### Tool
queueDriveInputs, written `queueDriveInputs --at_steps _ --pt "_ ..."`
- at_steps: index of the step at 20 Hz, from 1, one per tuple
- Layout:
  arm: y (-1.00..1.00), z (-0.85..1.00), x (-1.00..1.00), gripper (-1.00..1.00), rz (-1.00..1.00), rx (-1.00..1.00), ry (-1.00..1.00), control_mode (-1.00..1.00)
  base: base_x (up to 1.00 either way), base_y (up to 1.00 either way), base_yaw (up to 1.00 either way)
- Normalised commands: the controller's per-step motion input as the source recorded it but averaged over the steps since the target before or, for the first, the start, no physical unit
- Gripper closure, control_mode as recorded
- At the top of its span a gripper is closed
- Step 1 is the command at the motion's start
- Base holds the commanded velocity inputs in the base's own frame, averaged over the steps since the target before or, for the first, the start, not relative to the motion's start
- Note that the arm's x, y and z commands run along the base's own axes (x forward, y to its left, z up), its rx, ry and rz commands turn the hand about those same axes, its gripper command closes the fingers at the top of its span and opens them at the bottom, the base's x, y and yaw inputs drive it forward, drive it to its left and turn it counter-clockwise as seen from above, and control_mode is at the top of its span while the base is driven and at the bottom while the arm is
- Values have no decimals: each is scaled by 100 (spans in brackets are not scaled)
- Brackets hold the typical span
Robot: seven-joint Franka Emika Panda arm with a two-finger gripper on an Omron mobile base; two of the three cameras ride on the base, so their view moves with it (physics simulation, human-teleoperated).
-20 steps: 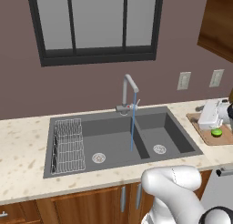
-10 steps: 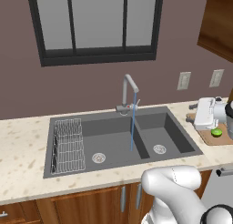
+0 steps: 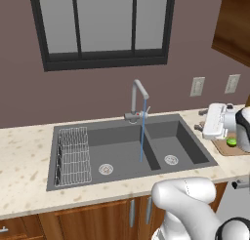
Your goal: Pick the kiwi, peach from the sink and place them on the cutting board to airdry. Then turn off the sink faucet.
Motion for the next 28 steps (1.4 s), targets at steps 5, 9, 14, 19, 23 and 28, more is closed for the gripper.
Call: queueDriveInputs --at_steps 5,9,14,19,23,28 --pt "1 0 41 -100 2 0 5 -100 0 0 0" --pt "-1 0 30 -100 9 0 9 -100 0 0 0" --pt "0 0 25 -100 11 0 4 -100 0 0 0" --pt "0 0 26 -100 11 0 2 -100 0 0 0" --pt "1 -5 21 -100 7 0 2 -100 0 0 0" --pt "7 -15 14 -100 3 0 0 -100 0 0 0"
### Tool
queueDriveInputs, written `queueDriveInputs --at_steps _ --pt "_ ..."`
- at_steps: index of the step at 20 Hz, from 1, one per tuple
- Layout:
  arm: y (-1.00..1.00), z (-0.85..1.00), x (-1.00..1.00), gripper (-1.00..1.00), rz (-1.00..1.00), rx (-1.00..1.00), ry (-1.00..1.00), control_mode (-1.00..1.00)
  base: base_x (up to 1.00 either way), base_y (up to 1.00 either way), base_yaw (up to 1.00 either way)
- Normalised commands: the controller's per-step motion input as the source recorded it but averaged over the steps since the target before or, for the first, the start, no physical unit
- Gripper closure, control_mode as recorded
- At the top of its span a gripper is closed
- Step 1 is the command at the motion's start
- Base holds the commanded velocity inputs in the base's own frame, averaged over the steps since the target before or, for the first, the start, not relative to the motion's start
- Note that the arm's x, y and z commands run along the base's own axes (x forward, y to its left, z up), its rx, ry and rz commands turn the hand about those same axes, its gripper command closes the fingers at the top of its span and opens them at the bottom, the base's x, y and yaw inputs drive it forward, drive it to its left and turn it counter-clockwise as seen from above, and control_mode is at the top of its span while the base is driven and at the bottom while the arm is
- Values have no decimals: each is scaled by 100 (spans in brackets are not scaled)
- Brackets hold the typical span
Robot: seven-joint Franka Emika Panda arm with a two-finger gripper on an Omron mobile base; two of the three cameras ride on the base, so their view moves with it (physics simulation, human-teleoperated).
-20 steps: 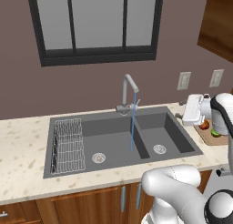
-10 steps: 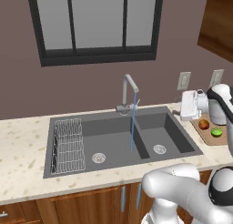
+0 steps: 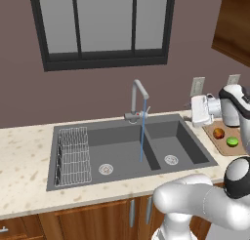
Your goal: Pick the kiwi, peach from the sink and place them on the cutting board to airdry. Then turn off the sink faucet.
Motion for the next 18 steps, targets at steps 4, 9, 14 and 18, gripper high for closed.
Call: queueDriveInputs --at_steps 4,9,14,18 --pt "11 -17 17 -100 2 0 1 -100 0 0 0" --pt "18 -15 20 -100 1 0 0 -100 0 0 0" --pt "4 -6 24 -100 0 0 0 -100 0 0 0" --pt "0 -7 25 -100 0 0 0 -100 0 0 0"
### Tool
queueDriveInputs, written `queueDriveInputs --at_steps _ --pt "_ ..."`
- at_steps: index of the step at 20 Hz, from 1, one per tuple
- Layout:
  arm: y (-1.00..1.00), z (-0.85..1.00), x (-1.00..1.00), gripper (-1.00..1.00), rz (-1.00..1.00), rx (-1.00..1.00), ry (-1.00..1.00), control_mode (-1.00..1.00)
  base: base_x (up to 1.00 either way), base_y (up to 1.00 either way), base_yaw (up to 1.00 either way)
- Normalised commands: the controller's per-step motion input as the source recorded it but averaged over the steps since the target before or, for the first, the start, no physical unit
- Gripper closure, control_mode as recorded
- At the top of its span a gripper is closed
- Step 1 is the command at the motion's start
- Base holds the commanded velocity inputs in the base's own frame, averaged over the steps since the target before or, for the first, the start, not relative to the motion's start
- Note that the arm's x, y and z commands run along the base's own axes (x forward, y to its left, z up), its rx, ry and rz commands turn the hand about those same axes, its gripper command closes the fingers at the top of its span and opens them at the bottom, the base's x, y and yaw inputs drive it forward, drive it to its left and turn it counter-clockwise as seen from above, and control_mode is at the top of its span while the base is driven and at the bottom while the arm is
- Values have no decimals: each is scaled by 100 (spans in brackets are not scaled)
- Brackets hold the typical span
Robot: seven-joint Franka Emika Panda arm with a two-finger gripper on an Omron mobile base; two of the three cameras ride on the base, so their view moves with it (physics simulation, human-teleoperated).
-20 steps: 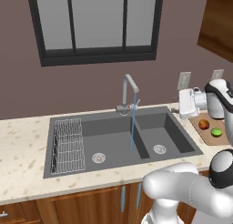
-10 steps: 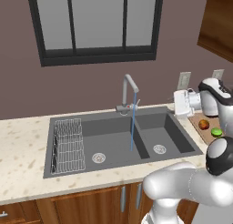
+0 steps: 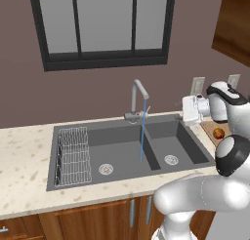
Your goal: Pick the kiwi, peach from the sink and place them on the cutting board to airdry. Then turn off the sink faucet.
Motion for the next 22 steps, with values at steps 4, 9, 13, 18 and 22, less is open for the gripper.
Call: queueDriveInputs --at_steps 4,9,13,18,22 --pt "0 -12 25 -100 0 0 0 -100 0 0 0" --pt "0 -11 20 -100 0 0 0 -100 0 0 0" --pt "0 -12 23 -100 0 0 0 -100 0 0 0" --pt "0 -8 23 -100 0 0 0 -100 0 0 0" --pt "0 -7 23 -100 0 0 0 -100 0 0 0"
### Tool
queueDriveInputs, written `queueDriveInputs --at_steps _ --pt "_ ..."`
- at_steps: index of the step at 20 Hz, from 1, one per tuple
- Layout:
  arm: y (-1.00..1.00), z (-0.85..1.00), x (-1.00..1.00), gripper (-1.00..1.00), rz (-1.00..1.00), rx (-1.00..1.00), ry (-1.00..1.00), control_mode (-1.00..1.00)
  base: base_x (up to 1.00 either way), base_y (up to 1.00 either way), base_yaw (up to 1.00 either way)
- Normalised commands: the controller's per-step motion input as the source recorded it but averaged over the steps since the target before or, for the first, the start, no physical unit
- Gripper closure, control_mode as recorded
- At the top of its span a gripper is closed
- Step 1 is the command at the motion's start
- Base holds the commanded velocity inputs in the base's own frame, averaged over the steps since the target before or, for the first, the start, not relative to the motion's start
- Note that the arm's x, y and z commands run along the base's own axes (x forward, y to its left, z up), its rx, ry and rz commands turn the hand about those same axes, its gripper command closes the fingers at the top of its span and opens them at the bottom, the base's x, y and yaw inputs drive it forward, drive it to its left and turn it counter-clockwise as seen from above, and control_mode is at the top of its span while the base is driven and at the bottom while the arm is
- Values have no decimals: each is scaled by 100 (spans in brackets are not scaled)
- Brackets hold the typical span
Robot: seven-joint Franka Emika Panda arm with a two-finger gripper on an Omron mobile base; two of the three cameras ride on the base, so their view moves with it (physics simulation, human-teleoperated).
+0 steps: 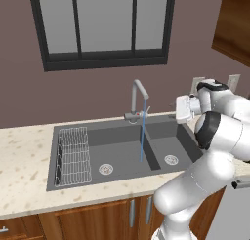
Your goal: Pick the kiwi, peach from the sink and place them on the cutting board to airdry. Then turn off the sink faucet.
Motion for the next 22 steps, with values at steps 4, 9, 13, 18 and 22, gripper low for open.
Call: queueDriveInputs --at_steps 4,9,13,18,22 --pt "0 -9 25 -100 0 0 0 -100 0 0 0" --pt "0 -12 24 -100 0 0 1 -100 0 0 0" --pt "2 -13 23 -100 0 0 1 -100 0 0 0" --pt "2 -12 27 -100 0 0 2 -100 0 0 0" --pt "3 -9 26 -100 0 0 1 -100 0 0 0"
